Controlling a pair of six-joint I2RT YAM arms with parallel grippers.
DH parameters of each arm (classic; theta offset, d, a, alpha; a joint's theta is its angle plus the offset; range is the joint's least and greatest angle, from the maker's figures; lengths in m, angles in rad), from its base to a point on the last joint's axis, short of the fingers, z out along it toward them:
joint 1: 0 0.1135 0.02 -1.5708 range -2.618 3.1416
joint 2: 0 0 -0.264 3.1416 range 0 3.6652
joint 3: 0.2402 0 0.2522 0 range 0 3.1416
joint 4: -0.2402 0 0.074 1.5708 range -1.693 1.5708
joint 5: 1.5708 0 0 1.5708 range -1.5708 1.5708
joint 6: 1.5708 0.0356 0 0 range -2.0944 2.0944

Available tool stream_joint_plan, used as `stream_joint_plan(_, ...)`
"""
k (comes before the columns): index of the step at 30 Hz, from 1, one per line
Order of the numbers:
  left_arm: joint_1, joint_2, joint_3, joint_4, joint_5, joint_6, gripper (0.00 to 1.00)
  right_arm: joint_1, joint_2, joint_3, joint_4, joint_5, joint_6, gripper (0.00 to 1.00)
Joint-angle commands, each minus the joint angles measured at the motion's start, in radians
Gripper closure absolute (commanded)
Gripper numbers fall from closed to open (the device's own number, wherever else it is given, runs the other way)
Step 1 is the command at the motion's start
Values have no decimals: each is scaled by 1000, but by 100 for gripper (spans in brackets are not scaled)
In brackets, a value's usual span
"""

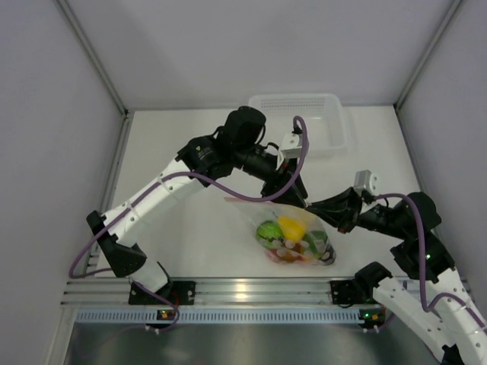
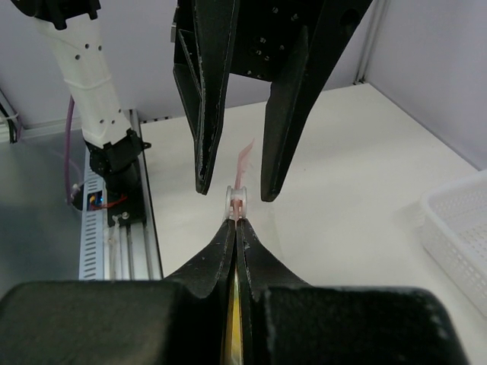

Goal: Open the zip-top bag and remove the fake food
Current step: Unzip the zipper food storage bag at the center of the board.

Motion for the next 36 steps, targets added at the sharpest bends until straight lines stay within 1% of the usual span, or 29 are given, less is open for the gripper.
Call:
stream_joint_plan(1, -7, 11, 3, 39, 28, 10, 63, 13, -6, 2, 73, 11, -3, 100)
stream_joint_plan(2, -10, 12, 3, 39, 20, 10, 66, 11, -7, -2, 76, 11, -2, 100)
stream_joint_plan(9, -13, 11, -27, 39, 23, 17, 67, 13, -4, -6, 93, 10, 4, 100)
stream_joint_plan(11, -13, 9, -30, 39, 20, 18, 72, 13, -7, -9, 100, 7, 7, 100)
stream_joint_plan(14, -13, 11, -35, 39, 18, 21, 76, 11, -10, -15, 105, 5, 12, 100)
stream_joint_plan(18, -13, 5, -40, 39, 3, 22, 100, 11, -12, -19, 109, 10, 12, 100)
stream_joint_plan(24, -13, -11, -46, 39, 3, 33, 100, 11, -23, -32, 112, 20, 16, 100)
stream_joint_plan(30, -13, -35, -87, 41, 0, 59, 100, 13, -76, -44, 158, 138, 47, 100)
stream_joint_plan(36, -4, -69, -124, 39, -29, 77, 100, 13, -69, -23, 145, 154, 33, 100)
